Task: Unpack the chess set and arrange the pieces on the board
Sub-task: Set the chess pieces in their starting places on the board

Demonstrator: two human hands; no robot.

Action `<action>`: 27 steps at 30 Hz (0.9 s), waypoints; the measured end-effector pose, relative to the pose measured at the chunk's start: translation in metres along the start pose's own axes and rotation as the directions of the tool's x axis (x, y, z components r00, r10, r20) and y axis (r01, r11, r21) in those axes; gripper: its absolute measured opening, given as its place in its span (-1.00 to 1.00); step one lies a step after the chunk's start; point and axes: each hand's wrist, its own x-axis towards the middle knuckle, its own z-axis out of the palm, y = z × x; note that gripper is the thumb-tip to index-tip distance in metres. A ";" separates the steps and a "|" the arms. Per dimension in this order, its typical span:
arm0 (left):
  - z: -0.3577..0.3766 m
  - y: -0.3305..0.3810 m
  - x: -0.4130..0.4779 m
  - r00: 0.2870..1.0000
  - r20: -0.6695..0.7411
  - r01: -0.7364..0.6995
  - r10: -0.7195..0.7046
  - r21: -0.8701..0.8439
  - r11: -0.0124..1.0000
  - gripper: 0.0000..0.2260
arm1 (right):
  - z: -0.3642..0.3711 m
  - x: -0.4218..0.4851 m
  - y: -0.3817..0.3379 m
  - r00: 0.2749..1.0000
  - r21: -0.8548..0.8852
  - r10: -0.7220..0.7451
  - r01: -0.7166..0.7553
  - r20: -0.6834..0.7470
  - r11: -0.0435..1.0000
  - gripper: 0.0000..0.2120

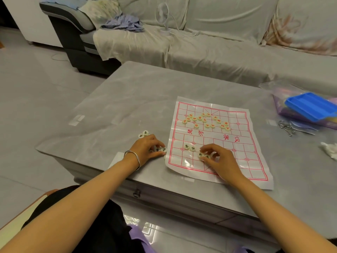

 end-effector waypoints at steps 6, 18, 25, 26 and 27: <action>0.001 0.004 0.002 0.999 0.046 -0.001 0.001 0.000 1.000 -0.74 | 0.001 -0.002 0.000 0.998 -0.062 0.003 -0.007 -0.055 0.998 -0.78; -0.018 -0.019 -0.024 0.998 0.010 0.063 -0.063 -0.008 0.998 -0.77 | 0.080 0.023 -0.067 0.966 -0.255 -0.164 0.213 0.201 0.943 -0.73; -0.016 -0.022 -0.028 0.998 0.004 0.057 -0.057 -0.036 0.998 -0.71 | 0.069 0.018 -0.059 0.973 -0.191 -0.134 0.171 0.189 0.967 -0.70; -0.016 -0.022 -0.028 0.998 0.010 0.056 -0.056 -0.034 0.998 -0.70 | 0.067 0.016 -0.056 0.973 -0.179 -0.134 0.168 0.190 0.969 -0.70; -0.017 -0.022 -0.027 0.998 0.014 0.054 -0.054 -0.033 0.998 -0.69 | 0.066 0.014 -0.054 0.973 -0.169 -0.133 0.166 0.188 0.972 -0.70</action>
